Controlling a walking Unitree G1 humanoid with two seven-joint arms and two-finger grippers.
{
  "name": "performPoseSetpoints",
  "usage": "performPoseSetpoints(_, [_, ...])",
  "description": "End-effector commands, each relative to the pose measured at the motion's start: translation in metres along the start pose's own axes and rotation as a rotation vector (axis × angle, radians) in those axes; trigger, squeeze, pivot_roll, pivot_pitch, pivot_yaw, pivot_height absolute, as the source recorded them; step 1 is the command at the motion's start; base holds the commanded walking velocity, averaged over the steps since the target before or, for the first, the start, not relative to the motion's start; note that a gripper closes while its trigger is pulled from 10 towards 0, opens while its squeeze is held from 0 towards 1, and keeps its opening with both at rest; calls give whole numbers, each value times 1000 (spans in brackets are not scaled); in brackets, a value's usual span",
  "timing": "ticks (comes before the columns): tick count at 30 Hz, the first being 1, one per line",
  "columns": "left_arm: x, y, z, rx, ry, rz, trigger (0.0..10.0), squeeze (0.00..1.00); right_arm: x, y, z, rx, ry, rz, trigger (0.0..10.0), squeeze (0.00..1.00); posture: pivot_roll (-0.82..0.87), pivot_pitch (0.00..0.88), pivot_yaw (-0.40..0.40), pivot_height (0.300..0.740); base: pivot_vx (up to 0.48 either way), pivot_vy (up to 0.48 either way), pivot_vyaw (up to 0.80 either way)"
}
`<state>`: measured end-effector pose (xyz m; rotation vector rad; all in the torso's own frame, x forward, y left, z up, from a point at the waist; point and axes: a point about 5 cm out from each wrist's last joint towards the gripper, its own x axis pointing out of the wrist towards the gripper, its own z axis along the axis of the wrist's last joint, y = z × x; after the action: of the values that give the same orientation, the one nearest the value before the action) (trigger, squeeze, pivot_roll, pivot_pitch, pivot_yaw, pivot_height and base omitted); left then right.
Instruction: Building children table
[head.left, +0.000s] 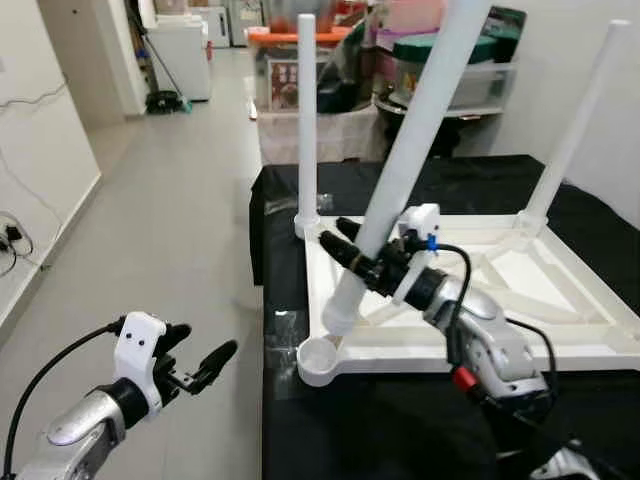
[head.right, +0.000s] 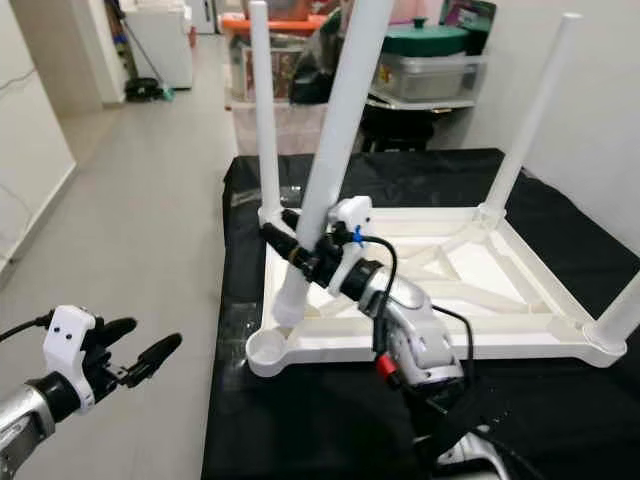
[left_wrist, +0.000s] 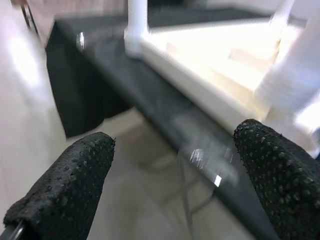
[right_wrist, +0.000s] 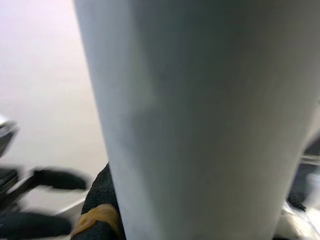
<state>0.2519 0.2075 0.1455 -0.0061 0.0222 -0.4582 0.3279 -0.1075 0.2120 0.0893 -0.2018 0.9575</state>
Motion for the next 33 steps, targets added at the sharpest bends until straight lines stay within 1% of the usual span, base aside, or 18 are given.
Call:
performPoseSetpoints(1, [2,-4,4,-29,-20,-19,10000,0,1,7,0,0,-12,41,0,0,98,0,-23,740,0,0,0])
performPoseSetpoints(2, [2,-4,4,-29,-20,-19,10000,0,1,7,0,0,-12,41,0,0,98,0,-23,740,0,0,0])
performPoseSetpoints(4, [5,-10,6,-49,-34,-47,10000,0,2,10,0,4,-14,61,0,0,97,0,-22,740,0,0,0])
performPoseSetpoints(6, [6,-16,6,-46,-31,-75,10000,0,2,12,1,-1,-10,81,0,0,91,0,-19,740,0,0,0])
performPoseSetpoints(8, [6,-18,5,-43,-28,-78,10000,0,1,12,1,-4,-7,87,0,0,89,0,-19,740,0,0,0])
performPoseSetpoints(11, [3,-17,3,-53,-19,-61,10000,0,-5,10,-2,-16,18,91,0,0,89,0,-23,740,0,0,0])
performPoseSetpoints(15, [0,-21,2,-69,-14,-82,10000,0,-6,10,-5,-9,30,96,0,0,89,0,-23,740,0,0,0])
performPoseSetpoints(16, [-2,-24,1,-73,-7,-95,10000,0,-7,13,-7,-1,39,108,0,0,89,0,-23,740,0,0,0])
performPoseSetpoints(23, [-5,-24,0,-81,1,-85,10000,0,-8,19,-14,15,55,137,0,0,97,0,-28,740,0,0,0])
performPoseSetpoints(28, [-7,-22,0,-82,3,-76,10000,0,-4,24,-20,30,66,165,0,0,110,0,-34,740,0,0,0])
performPoseSetpoints(33, [-11,-20,0,-81,12,-66,10000,0,0,28,-25,25,81,201,0,0,115,0,-38,740,0,0,0])
